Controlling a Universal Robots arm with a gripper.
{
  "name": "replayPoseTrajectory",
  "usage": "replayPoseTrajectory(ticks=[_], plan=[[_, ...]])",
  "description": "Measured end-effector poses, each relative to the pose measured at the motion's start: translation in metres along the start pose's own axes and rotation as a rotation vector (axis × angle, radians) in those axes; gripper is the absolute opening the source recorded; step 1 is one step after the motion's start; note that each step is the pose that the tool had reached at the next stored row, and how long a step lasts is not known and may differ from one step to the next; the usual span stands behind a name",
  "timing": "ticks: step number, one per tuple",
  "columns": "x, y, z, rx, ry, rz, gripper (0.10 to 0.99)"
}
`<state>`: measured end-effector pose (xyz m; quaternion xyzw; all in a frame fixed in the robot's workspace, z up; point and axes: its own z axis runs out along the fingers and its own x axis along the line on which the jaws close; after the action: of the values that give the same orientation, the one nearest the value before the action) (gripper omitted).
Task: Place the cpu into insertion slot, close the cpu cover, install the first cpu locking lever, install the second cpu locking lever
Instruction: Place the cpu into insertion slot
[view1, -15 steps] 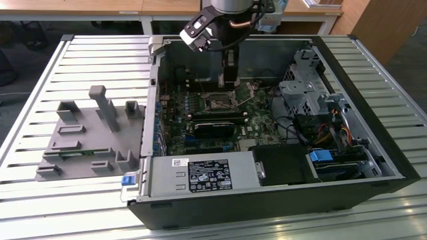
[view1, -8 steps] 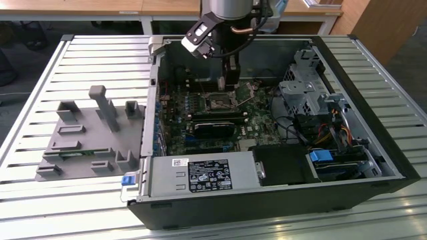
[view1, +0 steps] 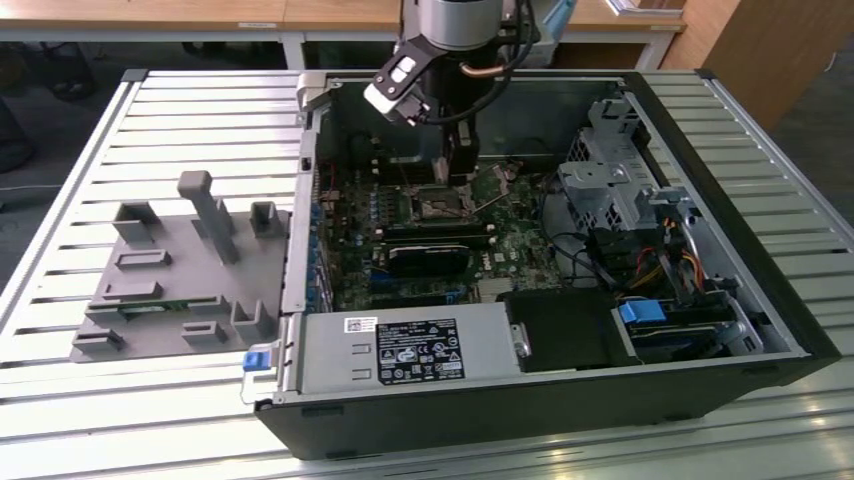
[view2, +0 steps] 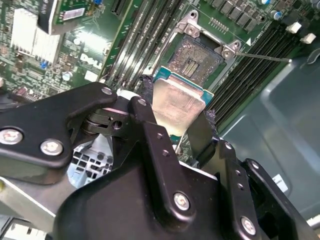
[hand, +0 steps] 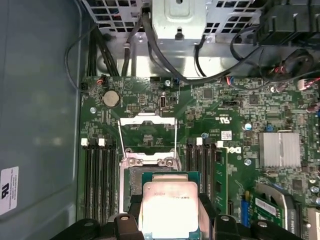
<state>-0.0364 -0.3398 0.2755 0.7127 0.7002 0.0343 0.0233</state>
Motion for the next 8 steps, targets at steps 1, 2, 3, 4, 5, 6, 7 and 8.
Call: replayPoseTrajectory(ticks=[1, 2, 3, 4, 5, 6, 7, 8], plan=[[0.0009, -0.0004, 0.0018, 0.0, -0.0002, 0.0, 0.525], [0.0016, -0.0007, 0.0036, 0.0, -0.0005, 0.0, 0.525], [0.0023, -0.0011, 0.0054, 0.0, -0.0007, 0.0, 0.525], [0.003, -0.0015, 0.0071, 0.0, -0.0009, 0.0, 0.525], [0.0037, -0.0018, 0.0091, 0.0, -0.001, 0.0, 0.525], [0.0041, -0.002, 0.0109, 0.0, -0.0011, 0.0, 0.525], [0.0044, -0.0021, 0.0124, 0.0, -0.001, 0.0, 0.525], [0.0044, -0.0021, 0.0136, 0.0, -0.001, 0.0, 0.525]])
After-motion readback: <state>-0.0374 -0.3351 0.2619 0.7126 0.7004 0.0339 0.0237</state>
